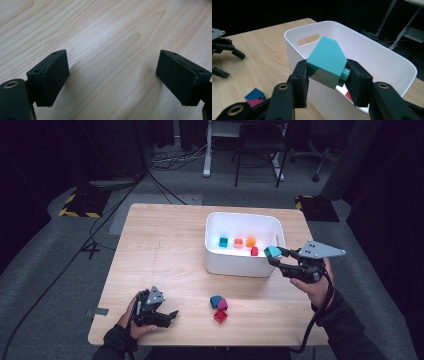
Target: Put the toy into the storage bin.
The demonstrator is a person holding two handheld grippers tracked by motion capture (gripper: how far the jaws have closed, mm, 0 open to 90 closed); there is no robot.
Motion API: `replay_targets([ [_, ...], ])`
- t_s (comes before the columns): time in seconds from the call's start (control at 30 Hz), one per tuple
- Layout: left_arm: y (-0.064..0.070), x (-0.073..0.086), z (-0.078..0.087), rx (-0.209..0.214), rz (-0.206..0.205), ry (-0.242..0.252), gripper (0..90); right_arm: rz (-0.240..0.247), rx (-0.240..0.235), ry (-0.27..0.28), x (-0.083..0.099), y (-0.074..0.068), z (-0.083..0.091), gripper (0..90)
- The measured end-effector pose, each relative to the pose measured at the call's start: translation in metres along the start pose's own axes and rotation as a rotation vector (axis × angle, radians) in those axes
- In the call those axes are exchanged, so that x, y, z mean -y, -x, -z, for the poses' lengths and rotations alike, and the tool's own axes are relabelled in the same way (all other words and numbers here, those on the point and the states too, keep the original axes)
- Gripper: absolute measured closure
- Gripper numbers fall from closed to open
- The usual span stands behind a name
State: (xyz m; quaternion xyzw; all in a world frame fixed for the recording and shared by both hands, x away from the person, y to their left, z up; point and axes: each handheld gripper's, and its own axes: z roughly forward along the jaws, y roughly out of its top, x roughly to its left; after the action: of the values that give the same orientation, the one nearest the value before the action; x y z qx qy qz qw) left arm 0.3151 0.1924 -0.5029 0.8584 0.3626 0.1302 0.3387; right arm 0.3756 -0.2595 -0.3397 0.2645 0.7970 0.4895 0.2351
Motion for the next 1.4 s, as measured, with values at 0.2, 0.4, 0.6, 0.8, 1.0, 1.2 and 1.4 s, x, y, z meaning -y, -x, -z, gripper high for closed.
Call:
replay_targets([
  [0.2,0.000,0.000,0.000,0.000,0.000,0.000,11.7,-0.001,0.008,-0.004,-0.009,0.006,-0.007,56.2],
  [0.4,0.000,0.000,0.000,0.000,0.000,0.000,11.7,-0.006,0.027,-0.016,-0.017,0.010,-0.015,56.2],
  [0.6,0.000,0.000,0.000,0.000,0.000,-0.001,11.7,-0.006,0.045,-0.024,-0.024,0.016,-0.024,56.2],
  [0.8,0.000,0.000,0.000,0.000,0.000,-0.001,11.7,-0.019,0.064,-0.038,-0.028,0.022,-0.037,56.2],
  [1.0,0.000,0.000,0.000,0.000,0.000,0.000,11.7,-0.019,0.082,-0.049,-0.031,0.028,-0.053,56.2],
  [1.2,0.000,0.000,0.000,0.000,0.000,0.000,11.7,-0.040,0.081,-0.085,-0.030,0.031,-0.066,56.1],
  [1.4,0.000,0.000,0.000,0.000,0.000,0.000,11.7,-0.052,0.083,-0.112,-0.029,0.032,-0.075,55.8],
])
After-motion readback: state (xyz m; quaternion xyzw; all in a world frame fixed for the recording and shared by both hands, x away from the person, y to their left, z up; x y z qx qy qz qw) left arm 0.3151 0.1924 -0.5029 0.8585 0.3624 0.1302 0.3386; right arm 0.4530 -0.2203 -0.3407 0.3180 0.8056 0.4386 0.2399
